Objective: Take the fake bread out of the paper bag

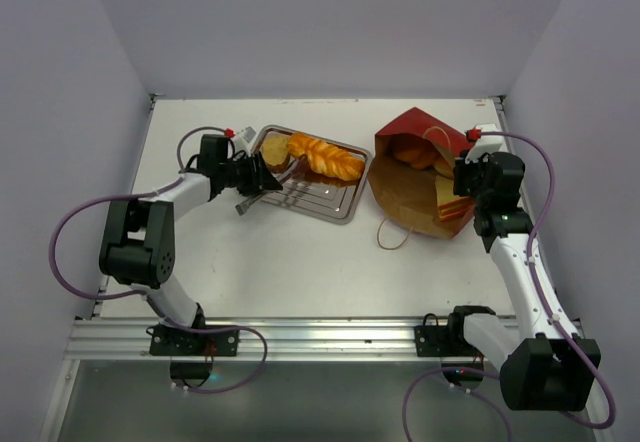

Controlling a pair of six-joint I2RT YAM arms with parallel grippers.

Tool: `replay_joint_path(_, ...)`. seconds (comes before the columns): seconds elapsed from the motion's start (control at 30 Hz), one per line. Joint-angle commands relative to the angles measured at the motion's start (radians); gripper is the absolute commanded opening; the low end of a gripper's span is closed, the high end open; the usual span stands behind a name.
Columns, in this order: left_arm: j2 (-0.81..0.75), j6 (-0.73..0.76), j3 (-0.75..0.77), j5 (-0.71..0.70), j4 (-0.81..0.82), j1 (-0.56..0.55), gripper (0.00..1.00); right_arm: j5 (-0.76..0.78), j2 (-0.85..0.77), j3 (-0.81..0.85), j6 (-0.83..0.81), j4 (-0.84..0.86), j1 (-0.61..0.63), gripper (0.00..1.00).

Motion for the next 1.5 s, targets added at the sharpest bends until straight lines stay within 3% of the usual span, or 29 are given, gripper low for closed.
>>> replay_joint_path(0.0, -0.067, 0.046, 0.050, -0.047, -0.042, 0.006, 0.43, -0.008, -0.005, 0.006, 0.004, 0.020, -0.006, 0.00)
replay_joint_path(0.4, -0.101, 0.057, 0.056, -0.090, -0.107, 0.007, 0.48, -0.016, -0.009, 0.006, 0.004, 0.022, -0.006, 0.00)
replay_joint_path(0.83, -0.150, 0.043, 0.040, -0.038, -0.111, 0.009, 0.50, -0.017, -0.014, 0.006, 0.002, 0.020, -0.006, 0.00)
replay_joint_path(1.1, -0.343, 0.011, -0.080, 0.083, -0.084, 0.003, 0.44, -0.031, -0.010, 0.007, -0.011, 0.014, -0.006, 0.00)
replay_joint_path(1.23, -0.501, -0.012, -0.160, 0.100, -0.065, -0.106, 0.43, -0.066, -0.002, 0.020, -0.040, -0.006, -0.008, 0.00)
replay_joint_path(1.4, -0.595, -0.070, -0.195, 0.008, -0.020, -0.359, 0.43, -0.132, 0.003, 0.041, -0.077, -0.041, -0.019, 0.00)
replay_joint_path(1.47, -0.601, -0.111, -0.203, -0.015, 0.023, -0.413, 0.43, -0.149, 0.004, 0.044, -0.080, -0.049, -0.031, 0.00)
